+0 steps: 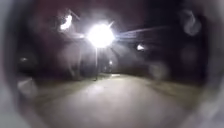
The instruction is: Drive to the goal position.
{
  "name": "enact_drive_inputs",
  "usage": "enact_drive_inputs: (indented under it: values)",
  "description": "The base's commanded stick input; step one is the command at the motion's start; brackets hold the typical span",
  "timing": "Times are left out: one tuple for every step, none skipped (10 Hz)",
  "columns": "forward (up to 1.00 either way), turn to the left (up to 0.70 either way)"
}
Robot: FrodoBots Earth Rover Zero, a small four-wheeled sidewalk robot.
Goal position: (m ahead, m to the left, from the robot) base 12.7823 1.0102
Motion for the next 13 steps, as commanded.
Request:
enact_drive_inputs:
  values:
    - [1.0,0.0]
    - [1.0,0.0]
    - [1.0,0.0]
    - [1.0,0.0]
    - [1.0,0.0]
    - [1.0,0.0]
    - [1.0,0.0]
    - [1.0,0.0]
    - [1.0,0.0]
    - [1.0,0.01]
    - [1.0,0.02]
    - [1.0,0.02]
    - [1.0,0.03]
